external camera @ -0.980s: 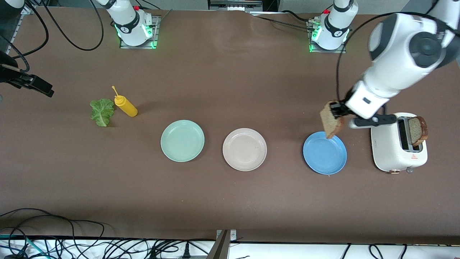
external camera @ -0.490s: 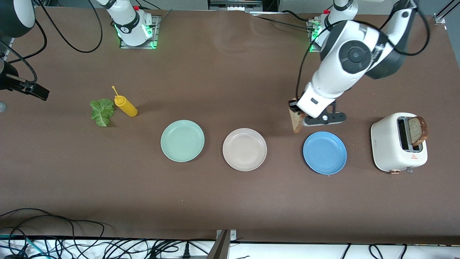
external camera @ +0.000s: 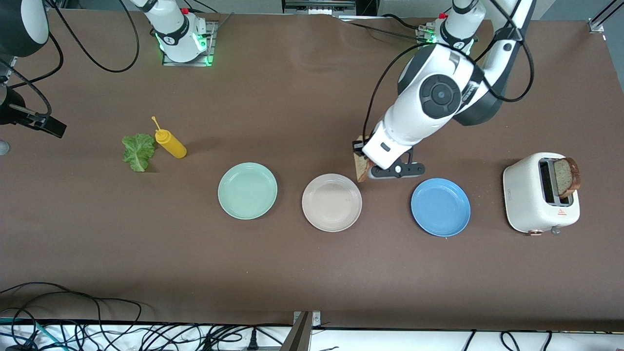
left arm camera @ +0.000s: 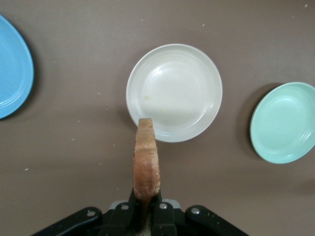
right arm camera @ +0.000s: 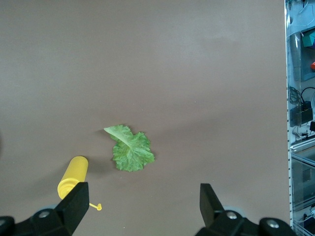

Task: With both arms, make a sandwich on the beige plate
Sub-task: 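Lift the bread slice out and carry it to the beige plate, then lower the bread slice onto the beige plate and lay it flat, then open the left gripper and withdraw it toward the toaster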

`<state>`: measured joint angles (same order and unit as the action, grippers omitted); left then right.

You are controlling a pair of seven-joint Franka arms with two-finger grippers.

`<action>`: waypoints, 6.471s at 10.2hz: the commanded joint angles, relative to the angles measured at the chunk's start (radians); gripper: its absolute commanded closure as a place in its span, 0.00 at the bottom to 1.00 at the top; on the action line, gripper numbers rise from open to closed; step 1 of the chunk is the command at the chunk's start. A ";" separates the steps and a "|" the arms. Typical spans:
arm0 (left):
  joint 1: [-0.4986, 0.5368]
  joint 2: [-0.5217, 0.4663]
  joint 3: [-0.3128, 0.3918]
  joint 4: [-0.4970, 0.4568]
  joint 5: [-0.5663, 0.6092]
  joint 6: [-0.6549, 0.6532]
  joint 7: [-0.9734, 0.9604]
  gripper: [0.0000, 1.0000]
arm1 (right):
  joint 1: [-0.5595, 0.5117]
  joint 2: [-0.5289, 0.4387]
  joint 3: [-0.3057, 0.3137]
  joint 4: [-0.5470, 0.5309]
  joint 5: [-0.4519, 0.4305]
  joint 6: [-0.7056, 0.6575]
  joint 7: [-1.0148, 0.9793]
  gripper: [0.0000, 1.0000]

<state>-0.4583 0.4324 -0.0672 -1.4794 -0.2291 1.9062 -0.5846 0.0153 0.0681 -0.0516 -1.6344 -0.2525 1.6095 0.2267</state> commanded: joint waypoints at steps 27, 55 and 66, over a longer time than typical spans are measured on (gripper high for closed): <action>-0.006 0.209 0.004 -0.088 -0.412 0.554 0.207 1.00 | -0.002 -0.013 -0.097 0.022 0.162 -0.063 -0.007 0.00; 0.026 0.186 -0.034 -0.245 -1.003 0.807 0.631 0.00 | -0.002 -0.019 -0.100 0.025 0.190 -0.076 -0.033 0.00; 0.131 0.045 0.121 -0.279 -0.341 0.494 0.555 0.00 | -0.002 -0.027 -0.103 0.027 0.229 -0.100 -0.102 0.00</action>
<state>-0.3693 0.5468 0.0386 -1.7238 -0.6816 2.4814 -0.0082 0.0153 0.0486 -0.1567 -1.6191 -0.0452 1.5301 0.1431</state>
